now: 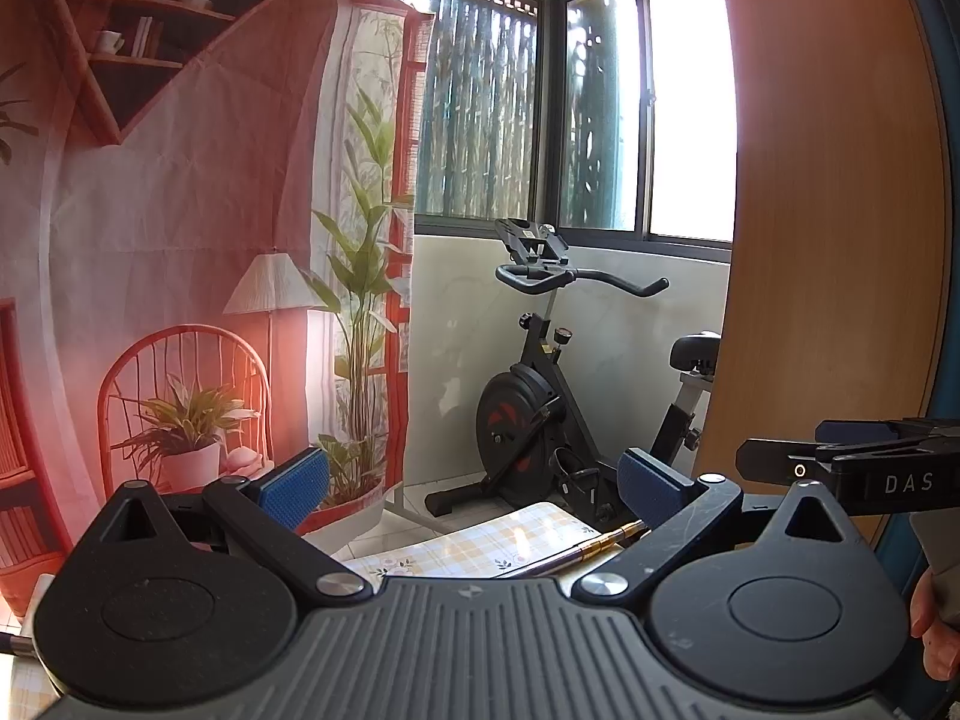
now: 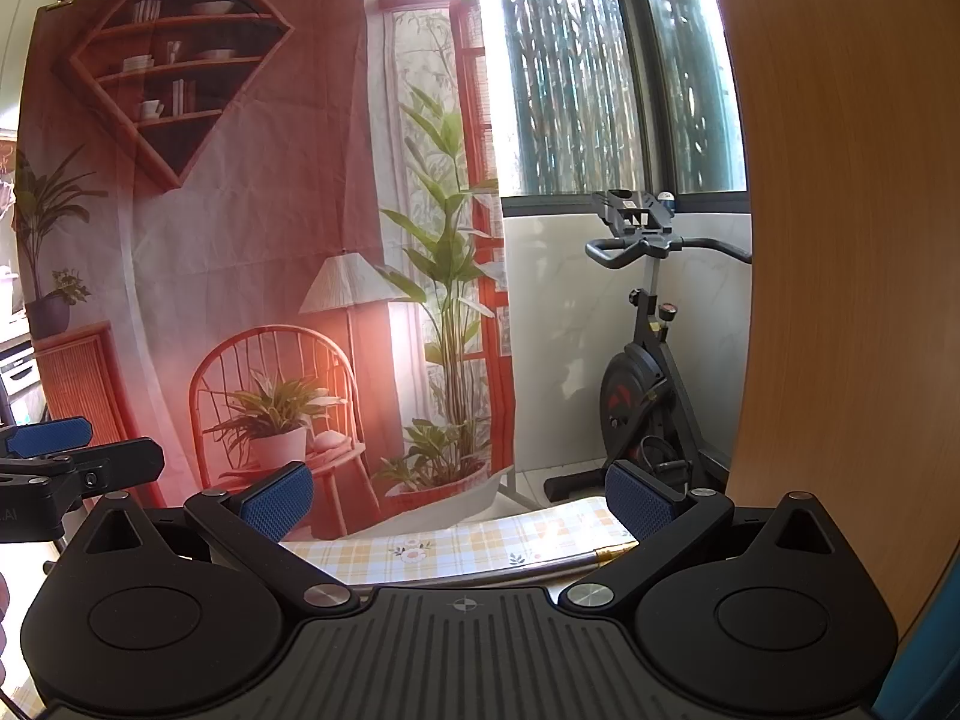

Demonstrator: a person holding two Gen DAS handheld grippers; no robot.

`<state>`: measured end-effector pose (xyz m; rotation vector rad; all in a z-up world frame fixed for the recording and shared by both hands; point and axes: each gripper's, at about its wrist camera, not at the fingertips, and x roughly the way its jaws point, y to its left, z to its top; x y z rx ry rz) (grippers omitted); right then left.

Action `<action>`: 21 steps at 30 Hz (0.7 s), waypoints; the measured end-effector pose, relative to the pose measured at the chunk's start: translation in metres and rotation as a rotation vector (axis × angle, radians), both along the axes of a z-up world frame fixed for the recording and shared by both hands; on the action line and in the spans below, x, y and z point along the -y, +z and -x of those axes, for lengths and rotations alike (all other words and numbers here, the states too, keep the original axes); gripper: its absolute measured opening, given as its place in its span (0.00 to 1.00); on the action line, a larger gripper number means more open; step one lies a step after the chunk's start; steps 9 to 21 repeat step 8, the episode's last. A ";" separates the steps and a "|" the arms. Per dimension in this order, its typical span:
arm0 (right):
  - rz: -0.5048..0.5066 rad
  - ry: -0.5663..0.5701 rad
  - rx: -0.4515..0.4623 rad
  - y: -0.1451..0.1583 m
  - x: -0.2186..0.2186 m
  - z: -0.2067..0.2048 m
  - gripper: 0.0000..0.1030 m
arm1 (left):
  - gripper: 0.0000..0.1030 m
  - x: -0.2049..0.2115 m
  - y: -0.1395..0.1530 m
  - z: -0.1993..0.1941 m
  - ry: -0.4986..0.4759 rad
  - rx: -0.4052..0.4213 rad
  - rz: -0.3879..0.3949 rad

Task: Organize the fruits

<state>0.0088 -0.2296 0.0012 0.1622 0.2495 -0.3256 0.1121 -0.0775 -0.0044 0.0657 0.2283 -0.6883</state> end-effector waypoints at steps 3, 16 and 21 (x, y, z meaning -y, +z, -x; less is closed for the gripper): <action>0.000 0.000 0.000 0.000 0.001 0.001 1.00 | 1.00 0.000 -0.001 0.000 -0.004 0.001 0.001; -0.001 0.000 0.000 0.000 0.001 0.001 1.00 | 1.00 -0.001 -0.002 -0.001 -0.004 -0.001 0.001; -0.001 0.000 0.000 0.000 0.001 0.001 1.00 | 1.00 -0.001 -0.002 -0.001 -0.004 -0.001 0.001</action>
